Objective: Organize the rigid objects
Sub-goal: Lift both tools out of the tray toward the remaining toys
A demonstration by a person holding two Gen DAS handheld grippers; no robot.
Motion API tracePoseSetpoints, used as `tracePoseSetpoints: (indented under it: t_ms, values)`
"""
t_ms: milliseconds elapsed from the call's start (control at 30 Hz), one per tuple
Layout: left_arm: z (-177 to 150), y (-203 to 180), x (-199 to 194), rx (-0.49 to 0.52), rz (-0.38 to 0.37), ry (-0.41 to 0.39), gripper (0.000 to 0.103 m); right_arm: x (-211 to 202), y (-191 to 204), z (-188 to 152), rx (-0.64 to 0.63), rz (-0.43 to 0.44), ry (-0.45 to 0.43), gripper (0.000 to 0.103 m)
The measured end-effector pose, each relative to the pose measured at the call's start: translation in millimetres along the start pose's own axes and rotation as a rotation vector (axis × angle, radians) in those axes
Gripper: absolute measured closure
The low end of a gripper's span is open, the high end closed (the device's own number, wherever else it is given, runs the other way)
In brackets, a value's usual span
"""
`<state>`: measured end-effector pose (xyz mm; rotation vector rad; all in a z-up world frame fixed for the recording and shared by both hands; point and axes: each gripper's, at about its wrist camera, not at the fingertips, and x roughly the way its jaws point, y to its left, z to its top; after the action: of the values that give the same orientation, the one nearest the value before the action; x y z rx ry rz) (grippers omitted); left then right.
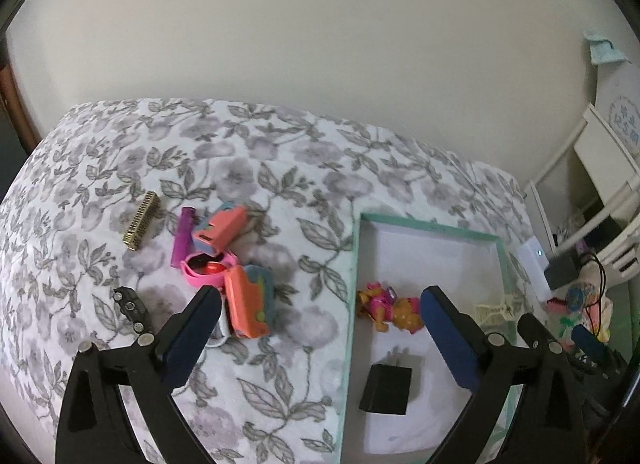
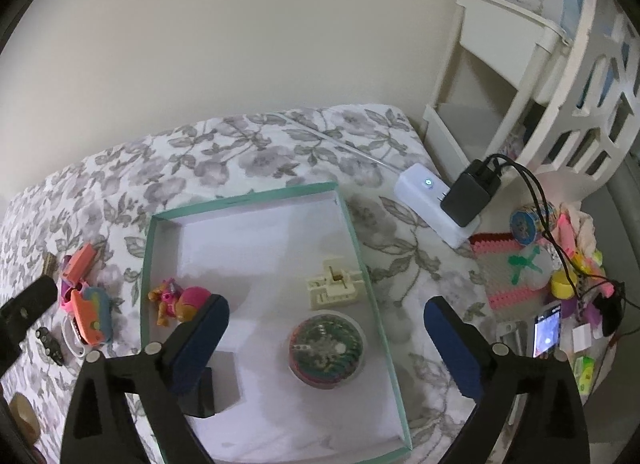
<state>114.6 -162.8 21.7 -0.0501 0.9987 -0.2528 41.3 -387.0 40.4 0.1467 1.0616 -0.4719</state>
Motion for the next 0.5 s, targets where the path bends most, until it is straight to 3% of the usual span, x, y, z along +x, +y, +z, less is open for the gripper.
tracePoseSetpoints:
  t_ms: [333,500]
  values:
    - [13.6,53.2,-6.8,-0.093,0.050,-0.054,0.003,-1.0,29.5,-0.8,-0.041,0.058,-0.010,0.000]
    - [18.6,95.4,-16.5,-0.166,0.146,-0.112,0.003,-5.0,55.9,-1.9,-0.088,0.085,-0.023,0.000]
